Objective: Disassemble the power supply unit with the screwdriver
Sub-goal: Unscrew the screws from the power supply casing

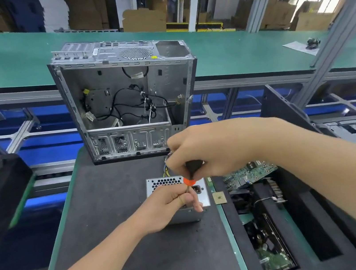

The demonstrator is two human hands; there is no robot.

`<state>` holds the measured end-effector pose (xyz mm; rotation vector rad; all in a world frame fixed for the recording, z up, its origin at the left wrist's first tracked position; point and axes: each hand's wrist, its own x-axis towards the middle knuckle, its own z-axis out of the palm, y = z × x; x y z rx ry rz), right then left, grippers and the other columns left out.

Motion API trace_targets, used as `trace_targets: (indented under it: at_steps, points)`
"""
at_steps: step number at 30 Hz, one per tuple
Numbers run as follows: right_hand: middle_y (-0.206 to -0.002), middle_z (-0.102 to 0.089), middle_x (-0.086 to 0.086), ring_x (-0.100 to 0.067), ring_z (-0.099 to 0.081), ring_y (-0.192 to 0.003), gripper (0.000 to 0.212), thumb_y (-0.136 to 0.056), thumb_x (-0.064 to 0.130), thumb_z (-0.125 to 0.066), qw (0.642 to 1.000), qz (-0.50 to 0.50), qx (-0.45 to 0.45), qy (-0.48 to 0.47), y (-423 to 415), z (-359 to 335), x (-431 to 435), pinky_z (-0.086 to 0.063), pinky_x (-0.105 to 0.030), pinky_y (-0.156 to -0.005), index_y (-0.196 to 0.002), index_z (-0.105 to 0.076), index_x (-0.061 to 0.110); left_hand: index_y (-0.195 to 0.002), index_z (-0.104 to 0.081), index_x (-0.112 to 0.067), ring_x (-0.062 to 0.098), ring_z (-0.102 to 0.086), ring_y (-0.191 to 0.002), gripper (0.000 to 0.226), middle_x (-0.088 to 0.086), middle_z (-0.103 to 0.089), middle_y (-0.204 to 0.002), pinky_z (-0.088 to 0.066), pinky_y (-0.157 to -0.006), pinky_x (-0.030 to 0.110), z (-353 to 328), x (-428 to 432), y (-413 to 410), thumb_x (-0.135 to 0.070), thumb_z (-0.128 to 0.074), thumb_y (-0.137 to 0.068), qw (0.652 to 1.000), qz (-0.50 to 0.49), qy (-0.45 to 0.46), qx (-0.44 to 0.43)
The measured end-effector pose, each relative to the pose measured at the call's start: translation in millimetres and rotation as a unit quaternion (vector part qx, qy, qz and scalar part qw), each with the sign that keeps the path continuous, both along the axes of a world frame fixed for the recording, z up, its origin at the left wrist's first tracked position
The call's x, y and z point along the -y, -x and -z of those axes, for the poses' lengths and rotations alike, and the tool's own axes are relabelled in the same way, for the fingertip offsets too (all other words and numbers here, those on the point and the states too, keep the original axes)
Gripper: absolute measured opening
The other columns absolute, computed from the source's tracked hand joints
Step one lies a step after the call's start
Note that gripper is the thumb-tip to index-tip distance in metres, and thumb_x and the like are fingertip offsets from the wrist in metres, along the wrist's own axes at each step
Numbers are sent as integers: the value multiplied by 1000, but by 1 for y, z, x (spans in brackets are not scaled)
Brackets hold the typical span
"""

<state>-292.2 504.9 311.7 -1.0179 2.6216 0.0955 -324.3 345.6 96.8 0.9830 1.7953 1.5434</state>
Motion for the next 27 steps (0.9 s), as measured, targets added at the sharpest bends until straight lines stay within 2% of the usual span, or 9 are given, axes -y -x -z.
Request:
trace_targets:
  at_steps: [3,5,9,12,15,18,22,25,27]
  points:
    - [-95,-48,10,-3,-46,-79,14,-86,15,-66,1000,-3,-14,4,-3,4,2,-46,-30,-65,-94,-64,26,-92,-75,-22,20,-73,-112,30,1,-80,-98,-53,-106,39,2,-1,0,-22,-49,-105,1000,-6,2,-2]
    - [-93,-50,10,-6,-47,-78,9,-87,28,-64,997,19,-70,22,-10,10,6,-42,-28,-63,-95,-62,25,-92,-75,-15,21,-73,-111,30,4,-80,-98,-53,-105,38,3,-1,1,-16,-49,-105,1000,-7,-1,8]
    - [-71,-39,5,-22,-45,-66,51,-94,70,-43,934,261,-241,41,-23,31,20,-31,-32,-56,-77,-38,23,-91,-74,-14,20,-74,-110,29,5,-80,-98,-53,-104,33,4,-1,3,-15,-48,-104,1000,-11,4,7]
    - [-68,-28,1,-28,-41,-67,56,-99,59,-49,907,350,-228,48,-21,42,31,-32,-33,-59,-68,-24,19,-91,-73,-18,19,-74,-111,28,4,-80,-97,-53,-105,36,4,-2,4,-14,-49,-105,1000,-7,9,2]
    - [-72,-35,0,-30,-46,-71,40,-98,39,-58,940,289,-173,57,-14,36,32,-33,-31,-53,-75,-36,16,-91,-73,-12,21,-74,-110,28,5,-79,-98,-53,-105,40,4,0,4,-15,-49,-104,1000,-8,9,10]
    - [-74,-52,5,-22,-58,-75,18,-93,29,-64,976,187,-94,61,-14,20,23,-49,-36,-58,-87,-54,15,-94,-72,-3,20,-74,-109,29,4,-79,-100,-53,-105,38,4,0,2,-18,-49,-104,1000,-8,8,5]
    - [-78,-56,12,2,-50,-75,16,-87,27,-73,990,122,-39,60,-13,9,7,-46,-26,-66,-89,-59,20,-96,-76,-22,17,-72,-111,23,-1,-79,-105,-53,-106,36,-3,0,2,-26,-54,-101,1000,4,26,-8]
    - [-81,-60,13,3,-51,-80,18,-84,27,-77,990,115,-35,71,-10,8,1,-41,-14,-63,-87,-60,24,-108,-75,-27,14,-71,-115,23,-4,-78,-116,-53,-103,27,-9,9,6,-11,-61,-98,1000,6,18,1]
    - [-81,-62,14,-1,-55,-83,18,-82,24,-79,990,111,-22,80,-9,9,1,-45,-16,-68,-86,-63,26,-112,-74,-26,12,-70,-114,36,-10,-76,-116,-53,-97,22,-12,19,12,1,-61,-93,998,-18,26,-60]
